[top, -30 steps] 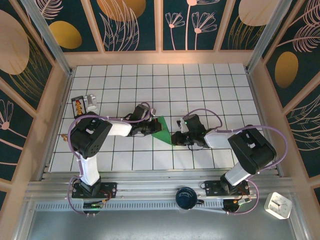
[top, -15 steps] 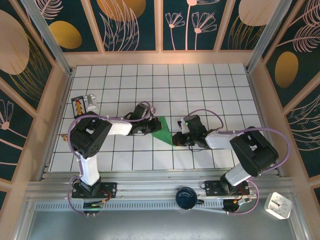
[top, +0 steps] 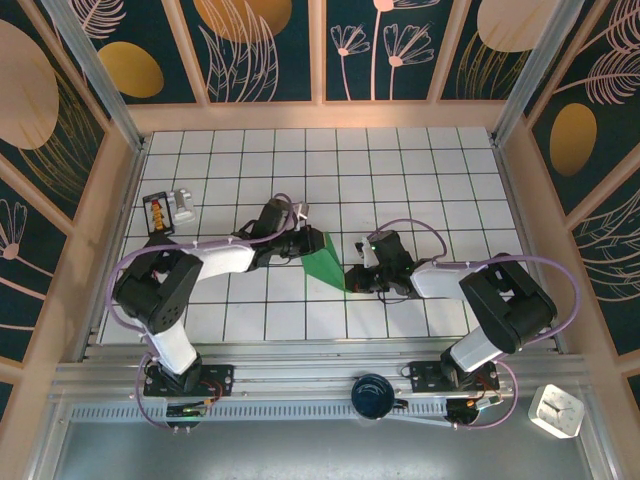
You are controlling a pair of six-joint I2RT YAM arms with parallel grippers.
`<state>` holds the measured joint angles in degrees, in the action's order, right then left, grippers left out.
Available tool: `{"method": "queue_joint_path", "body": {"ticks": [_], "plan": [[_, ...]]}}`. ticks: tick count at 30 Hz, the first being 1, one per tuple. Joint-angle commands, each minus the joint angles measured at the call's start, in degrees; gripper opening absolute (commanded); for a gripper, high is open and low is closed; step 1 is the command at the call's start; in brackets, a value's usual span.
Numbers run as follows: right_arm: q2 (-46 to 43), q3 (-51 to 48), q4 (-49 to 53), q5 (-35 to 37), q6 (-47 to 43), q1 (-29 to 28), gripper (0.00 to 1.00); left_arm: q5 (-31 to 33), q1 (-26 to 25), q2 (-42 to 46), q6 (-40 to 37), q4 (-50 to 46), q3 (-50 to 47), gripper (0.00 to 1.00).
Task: Fold a paper plane with a square sheet of paper (pick it up from the middle)
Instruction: Fourth fold the wing at the center of the table.
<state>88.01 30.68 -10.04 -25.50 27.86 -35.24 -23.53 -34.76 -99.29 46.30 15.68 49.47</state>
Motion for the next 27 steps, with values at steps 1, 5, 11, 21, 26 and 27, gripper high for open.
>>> {"method": "queue_joint_path", "body": {"ticks": [1, 5, 11, 21, 26, 27], "plan": [[0.56, -0.70, 0.42, 0.71, 1.37, -0.33, 0.00, -0.81, 0.34, 3.64, 1.78, 2.05, -3.22, 0.15], [0.83, -0.49, 0.78, 1.22, 1.83, -0.35, 0.00, -1.89, -0.25, 4.76, 2.33, 2.72, -5.93, 0.09], [0.97, -0.27, 0.99, 1.39, 1.84, -0.31, 0.00, -5.89, -2.54, 1.53, 1.56, 3.66, -4.45, 0.05], [0.94, -0.30, 0.77, 1.33, 1.76, -0.31, 0.00, -4.83, -2.28, -6.17, 0.06, 1.92, 0.92, 0.05], [0.76, -0.44, 0.64, 1.33, 1.76, -0.29, 0.00, -4.47, -1.57, -7.38, -0.44, 1.58, 1.01, 0.05], [0.78, -0.37, 0.64, 1.33, 1.79, -0.34, 0.00, -4.51, -1.37, -7.56, -0.50, 1.55, 0.90, 0.05]]}}
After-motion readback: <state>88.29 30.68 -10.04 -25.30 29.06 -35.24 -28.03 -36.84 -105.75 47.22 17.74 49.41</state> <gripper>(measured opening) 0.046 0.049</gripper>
